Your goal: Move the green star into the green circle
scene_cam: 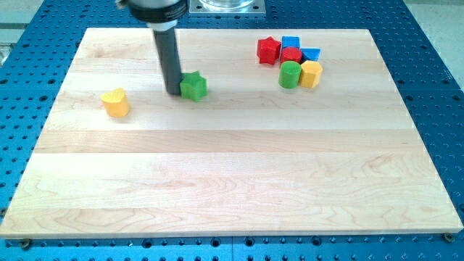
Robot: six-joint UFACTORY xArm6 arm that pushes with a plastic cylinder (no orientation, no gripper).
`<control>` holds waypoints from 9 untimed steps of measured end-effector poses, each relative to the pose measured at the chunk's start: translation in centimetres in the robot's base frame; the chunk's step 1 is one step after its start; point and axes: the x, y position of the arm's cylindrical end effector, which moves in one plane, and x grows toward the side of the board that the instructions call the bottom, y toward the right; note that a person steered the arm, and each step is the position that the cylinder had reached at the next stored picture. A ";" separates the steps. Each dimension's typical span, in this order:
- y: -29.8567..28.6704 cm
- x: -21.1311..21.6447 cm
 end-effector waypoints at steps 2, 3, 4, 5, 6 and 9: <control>-0.4 -0.1; -1.1 3.1; 4.8 3.4; 8.2 1.4; 2.7 0.4; 7.9 -1.5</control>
